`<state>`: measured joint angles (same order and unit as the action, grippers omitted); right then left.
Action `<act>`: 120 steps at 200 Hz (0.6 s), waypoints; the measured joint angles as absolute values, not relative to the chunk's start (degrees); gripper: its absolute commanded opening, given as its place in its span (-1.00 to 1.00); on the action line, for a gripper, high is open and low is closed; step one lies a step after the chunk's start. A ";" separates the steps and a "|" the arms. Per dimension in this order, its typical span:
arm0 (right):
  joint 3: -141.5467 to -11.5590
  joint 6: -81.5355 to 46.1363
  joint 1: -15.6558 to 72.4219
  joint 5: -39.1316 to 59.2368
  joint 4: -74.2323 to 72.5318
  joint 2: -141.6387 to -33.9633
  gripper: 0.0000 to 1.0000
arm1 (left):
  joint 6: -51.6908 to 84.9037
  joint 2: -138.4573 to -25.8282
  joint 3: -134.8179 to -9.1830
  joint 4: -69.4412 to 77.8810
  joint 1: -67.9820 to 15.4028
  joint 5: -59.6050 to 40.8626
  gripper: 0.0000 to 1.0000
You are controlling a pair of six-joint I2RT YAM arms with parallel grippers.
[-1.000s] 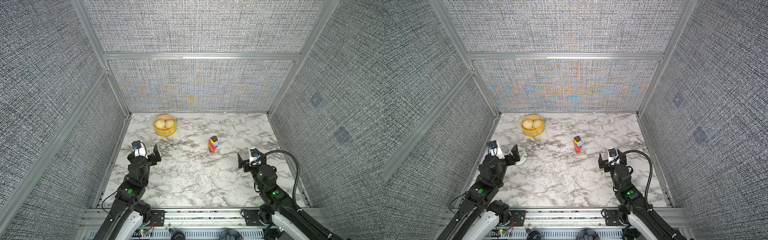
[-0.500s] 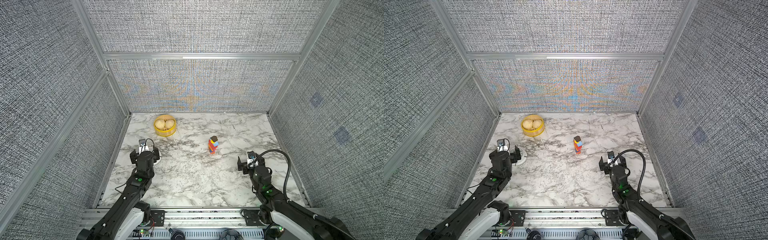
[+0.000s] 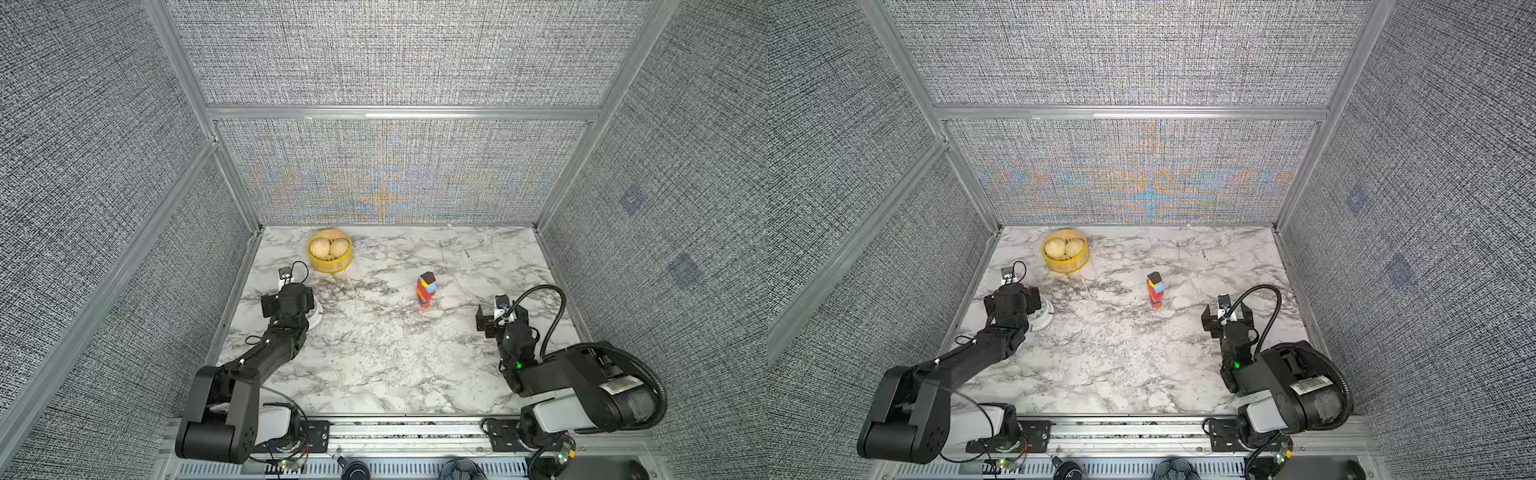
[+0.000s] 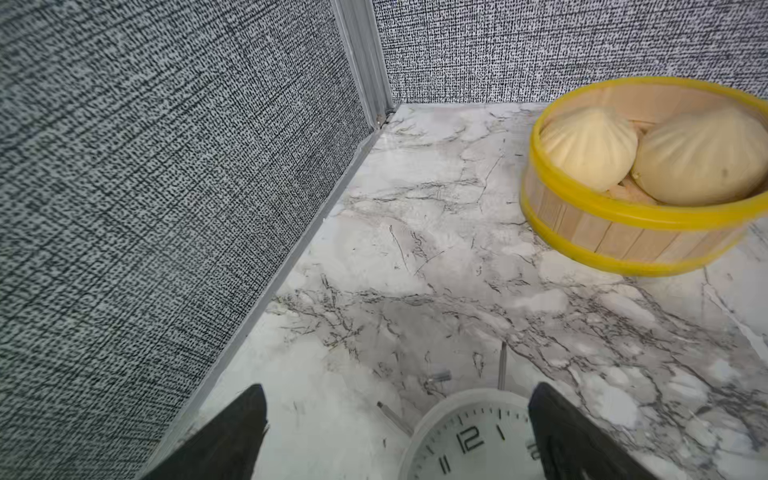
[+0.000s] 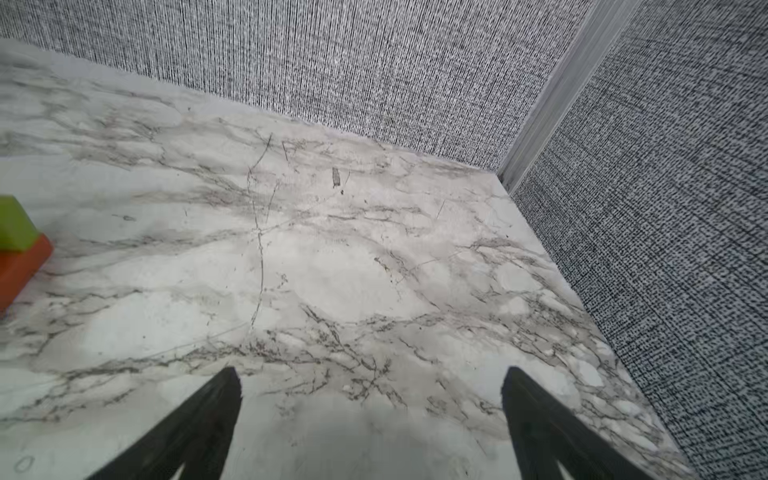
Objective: Build the wood block tower
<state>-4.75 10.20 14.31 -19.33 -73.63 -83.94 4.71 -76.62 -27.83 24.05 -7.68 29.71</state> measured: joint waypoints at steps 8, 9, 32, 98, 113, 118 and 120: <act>-5.02 9.93 13.43 -19.14 -74.74 -84.66 0.98 | 4.71 -78.22 -28.21 25.43 -7.42 29.71 0.98; -5.04 9.87 13.37 -19.14 -74.85 -84.73 0.99 | 4.71 -78.48 -28.27 25.67 -7.38 29.71 0.98; -5.72 8.21 11.27 -18.61 -76.62 -87.05 0.98 | 4.75 -82.50 -28.97 29.47 -6.59 29.36 0.98; -7.18 6.00 9.76 -15.77 -77.76 -90.74 0.98 | 4.99 -83.64 -25.32 37.50 -5.41 28.47 0.98; -7.18 5.87 9.76 -14.94 -77.80 -90.83 0.98 | 4.89 -82.98 -22.76 40.62 -5.43 27.81 0.98; -7.18 5.87 9.76 -14.72 -77.78 -90.85 0.98 | 4.71 -82.70 -21.61 42.17 -5.43 27.38 0.98; -7.18 5.89 9.76 -14.68 -77.78 -90.87 0.99 | 4.71 -82.56 -21.08 42.83 -5.43 27.18 0.98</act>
<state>-7.18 5.89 9.76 -14.68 -77.78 -90.87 4.71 -82.56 -21.08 42.83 -5.43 27.18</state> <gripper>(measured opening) 0.992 0.988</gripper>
